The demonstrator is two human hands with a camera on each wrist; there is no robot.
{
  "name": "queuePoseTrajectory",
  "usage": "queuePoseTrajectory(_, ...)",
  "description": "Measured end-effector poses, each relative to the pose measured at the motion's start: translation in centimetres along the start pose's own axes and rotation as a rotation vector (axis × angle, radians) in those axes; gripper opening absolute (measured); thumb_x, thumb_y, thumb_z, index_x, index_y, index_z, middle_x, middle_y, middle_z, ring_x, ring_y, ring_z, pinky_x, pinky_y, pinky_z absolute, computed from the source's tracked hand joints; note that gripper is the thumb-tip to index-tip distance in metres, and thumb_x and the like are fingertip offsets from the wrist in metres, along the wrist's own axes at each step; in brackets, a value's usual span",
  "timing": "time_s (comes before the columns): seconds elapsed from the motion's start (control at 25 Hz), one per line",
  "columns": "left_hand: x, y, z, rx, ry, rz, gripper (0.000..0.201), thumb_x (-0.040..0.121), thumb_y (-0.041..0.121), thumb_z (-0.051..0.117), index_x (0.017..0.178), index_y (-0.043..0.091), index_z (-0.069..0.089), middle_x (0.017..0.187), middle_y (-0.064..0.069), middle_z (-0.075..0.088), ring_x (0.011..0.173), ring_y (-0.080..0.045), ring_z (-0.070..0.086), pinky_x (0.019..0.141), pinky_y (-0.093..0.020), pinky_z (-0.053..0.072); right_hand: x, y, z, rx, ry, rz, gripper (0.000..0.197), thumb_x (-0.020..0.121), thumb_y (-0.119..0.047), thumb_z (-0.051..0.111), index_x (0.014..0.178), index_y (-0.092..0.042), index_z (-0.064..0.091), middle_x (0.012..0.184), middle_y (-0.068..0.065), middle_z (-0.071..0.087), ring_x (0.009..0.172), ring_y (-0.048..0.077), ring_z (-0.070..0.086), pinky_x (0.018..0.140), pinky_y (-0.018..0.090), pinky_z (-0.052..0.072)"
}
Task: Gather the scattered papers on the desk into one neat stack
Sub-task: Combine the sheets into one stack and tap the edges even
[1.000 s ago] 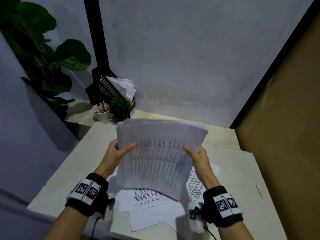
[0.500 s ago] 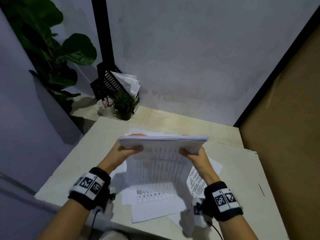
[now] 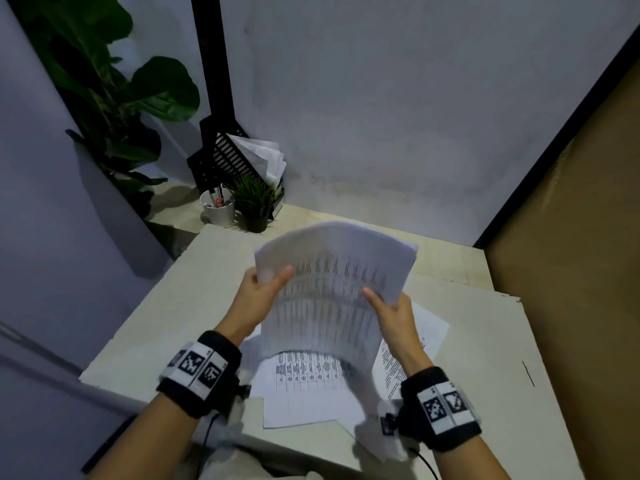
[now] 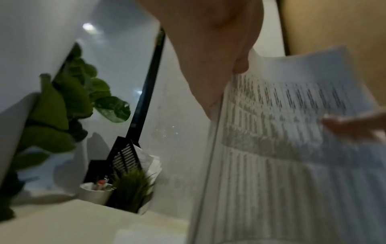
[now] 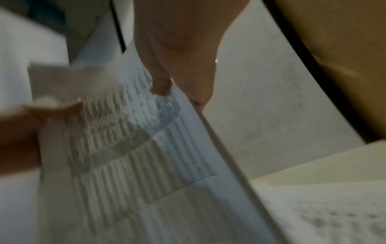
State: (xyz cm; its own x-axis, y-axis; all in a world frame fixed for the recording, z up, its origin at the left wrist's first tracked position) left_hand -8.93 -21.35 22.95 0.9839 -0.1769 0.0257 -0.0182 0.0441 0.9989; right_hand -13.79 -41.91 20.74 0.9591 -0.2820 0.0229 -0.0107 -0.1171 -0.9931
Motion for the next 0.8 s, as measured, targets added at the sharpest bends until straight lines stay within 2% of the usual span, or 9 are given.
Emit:
queuePoseTrajectory(0.08,0.2,2.0,0.1,-0.062,0.032,0.077,0.004,0.078,0.031,0.063,0.079,0.032,0.067,0.075,0.014,0.073,0.077,-0.005,0.068,0.081,-0.040,0.055,0.4,-1.9,-0.4,0.117,0.035,-0.103,0.024,0.088,-0.002,0.055,0.078,-0.023,0.061,0.067,-0.012,0.071,0.067,-0.006,0.064,0.066,0.020,0.054)
queuePoseTrajectory(0.16,0.4,3.4,-0.1,-0.069,-0.036,0.216,0.013,0.074,0.031,0.066,0.085,0.039,0.068,0.082,0.008,0.070,0.083,-0.008,0.065,0.077,-0.034,0.056,0.9,-3.3,-0.7,0.154,0.022,-0.173,0.024,0.087,0.001,0.055,0.082,-0.022,0.060,0.069,-0.022,0.070,0.068,-0.009,0.063,0.061,0.009,0.050)
queuePoseTrajectory(0.28,0.5,2.5,0.0,0.017,-0.112,0.219,0.030,0.069,0.044,0.066,0.098,0.038,0.064,0.090,0.010,0.065,0.085,-0.005,0.062,0.071,-0.021,0.055,1.4,-2.3,-0.5,0.110,0.006,-0.122,0.025,0.083,0.000,0.061,0.086,-0.025,0.063,0.071,-0.023,0.072,0.070,-0.007,0.064,0.069,0.019,0.051)
queuePoseTrajectory(0.4,0.6,2.5,0.6,0.061,-0.057,0.141,0.012,0.088,0.028,0.054,0.095,0.030,0.063,0.075,0.019,0.072,0.076,-0.004,0.065,0.063,-0.013,0.051,1.8,-2.0,-0.1,0.083,0.067,-0.094,0.029,0.083,0.000,0.062,0.082,-0.029,0.064,0.065,-0.019,0.071,0.065,-0.010,0.061,0.069,0.021,0.049)
queuePoseTrajectory(0.44,0.6,3.5,0.6,0.061,-0.033,0.152,0.016,0.091,0.023,0.048,0.091,0.030,0.062,0.071,0.021,0.072,0.072,-0.002,0.066,0.061,-0.013,0.052,1.9,-2.8,0.1,0.098,0.087,-0.121,0.028,0.084,-0.002,0.061,0.082,-0.030,0.064,0.065,-0.015,0.070,0.063,-0.010,0.060,0.066,0.019,0.049)
queuePoseTrajectory(0.52,0.6,5.6,0.3,0.002,0.017,0.218,0.021,0.092,0.019,0.045,0.087,0.029,0.062,0.069,0.022,0.072,0.071,0.002,0.067,0.063,-0.014,0.054,2.1,-4.7,0.0,0.135,0.094,-0.219,0.025,0.086,-0.004,0.059,0.084,-0.029,0.062,0.073,-0.008,0.063,0.062,-0.009,0.058,0.061,0.014,0.050)
queuePoseTrajectory(0.6,0.7,6.3,-0.2,-0.013,0.002,0.294,0.018,0.091,0.021,0.048,0.094,0.031,0.063,0.079,0.021,0.072,0.082,0.001,0.066,0.072,-0.017,0.055,2.3,-5.8,-0.1,0.164,0.046,-0.280,0.018,0.085,-0.007,0.061,0.091,-0.024,0.062,0.080,-0.005,0.061,0.068,-0.008,0.059,0.064,0.012,0.050)
queuePoseTrajectory(0.68,0.5,5.4,-0.1,0.062,-0.039,0.310,0.020,0.085,0.029,0.051,0.102,0.036,0.061,0.094,0.017,0.070,0.093,-0.005,0.063,0.079,-0.024,0.055,2.1,-5.3,0.3,0.145,-0.006,-0.251,0.021,0.081,-0.017,0.066,0.101,-0.023,0.060,0.089,-0.005,0.063,0.075,-0.004,0.061,0.067,0.014,0.051)
queuePoseTrajectory(0.8,0.9,3.1,0.0,0.100,0.014,0.257,0.033,0.077,0.049,0.049,0.104,0.035,0.061,0.107,0.007,0.064,0.102,-0.015,0.060,0.081,-0.030,0.052,2.0,-3.6,1.2,0.120,0.028,-0.181,0.018,0.079,-0.030,0.065,0.096,-0.031,0.060,0.092,-0.008,0.063,0.080,-0.001,0.061,0.071,0.022,0.049)
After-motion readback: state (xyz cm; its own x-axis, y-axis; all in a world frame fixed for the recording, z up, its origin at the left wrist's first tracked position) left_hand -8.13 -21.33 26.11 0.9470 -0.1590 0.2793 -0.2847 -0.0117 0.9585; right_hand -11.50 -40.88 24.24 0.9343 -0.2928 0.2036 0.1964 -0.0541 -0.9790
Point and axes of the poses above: each hand's wrist, its own x-axis towards the middle knuckle, its own z-axis out of the palm, y = z × x, the point moved 3 cm from there along x, towards the middle knuckle
